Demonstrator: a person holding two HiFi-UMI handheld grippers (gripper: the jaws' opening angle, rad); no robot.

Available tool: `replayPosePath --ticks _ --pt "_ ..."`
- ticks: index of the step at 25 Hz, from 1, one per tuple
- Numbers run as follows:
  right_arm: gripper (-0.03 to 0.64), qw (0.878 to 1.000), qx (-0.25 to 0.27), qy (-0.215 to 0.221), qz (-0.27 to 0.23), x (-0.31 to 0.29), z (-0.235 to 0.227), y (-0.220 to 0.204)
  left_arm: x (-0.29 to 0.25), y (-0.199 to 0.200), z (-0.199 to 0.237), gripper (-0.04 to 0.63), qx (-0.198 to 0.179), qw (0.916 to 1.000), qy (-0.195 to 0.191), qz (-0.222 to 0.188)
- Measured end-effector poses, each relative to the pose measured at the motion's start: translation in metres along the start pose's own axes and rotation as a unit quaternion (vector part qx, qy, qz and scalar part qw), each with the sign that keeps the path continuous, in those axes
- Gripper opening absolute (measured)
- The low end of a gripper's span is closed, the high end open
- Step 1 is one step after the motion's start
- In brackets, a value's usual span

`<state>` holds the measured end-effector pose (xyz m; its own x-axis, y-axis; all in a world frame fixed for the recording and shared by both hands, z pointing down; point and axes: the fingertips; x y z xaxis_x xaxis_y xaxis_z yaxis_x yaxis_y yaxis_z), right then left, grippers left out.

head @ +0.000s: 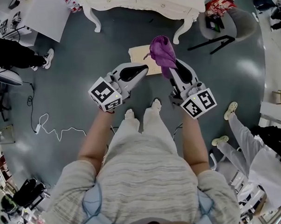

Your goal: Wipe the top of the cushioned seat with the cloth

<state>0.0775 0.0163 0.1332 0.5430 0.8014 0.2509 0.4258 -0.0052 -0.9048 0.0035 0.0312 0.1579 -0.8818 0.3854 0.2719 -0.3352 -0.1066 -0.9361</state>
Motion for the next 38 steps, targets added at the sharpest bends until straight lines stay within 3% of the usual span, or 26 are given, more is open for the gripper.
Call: replayPosePath --ticks 18,24,31,38 --pt "0.078 0.999 -0.009 0.034 0.009 -0.004 -0.015 0.003 -0.02 0.0 0.01 0.014 -0.021 0.9984 0.048 -0.021" --pt "0.078 0.998 -0.027 0.047 0.014 -0.009 -0.041 0.003 -0.042 -0.009 0.023 0.014 -0.024 0.997 0.07 -0.025" --pt "0.078 0.999 -0.034 0.033 0.007 -0.019 -0.053 -0.011 -0.04 -0.016 0.041 0.014 -0.013 0.997 0.072 -0.025" --pt "0.078 0.999 -0.037 -0.001 0.012 -0.045 -0.059 -0.033 -0.031 -0.016 0.074 0.014 0.011 0.9987 0.047 -0.011"
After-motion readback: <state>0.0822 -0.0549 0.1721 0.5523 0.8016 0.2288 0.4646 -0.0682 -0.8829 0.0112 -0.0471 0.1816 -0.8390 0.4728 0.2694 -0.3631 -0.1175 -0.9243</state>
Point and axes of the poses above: the fingertips, and each gripper's own axes: x backward along the fingers, z to its left, y out of its top, and after that the axes turned 14 degrees about -z, right-handed
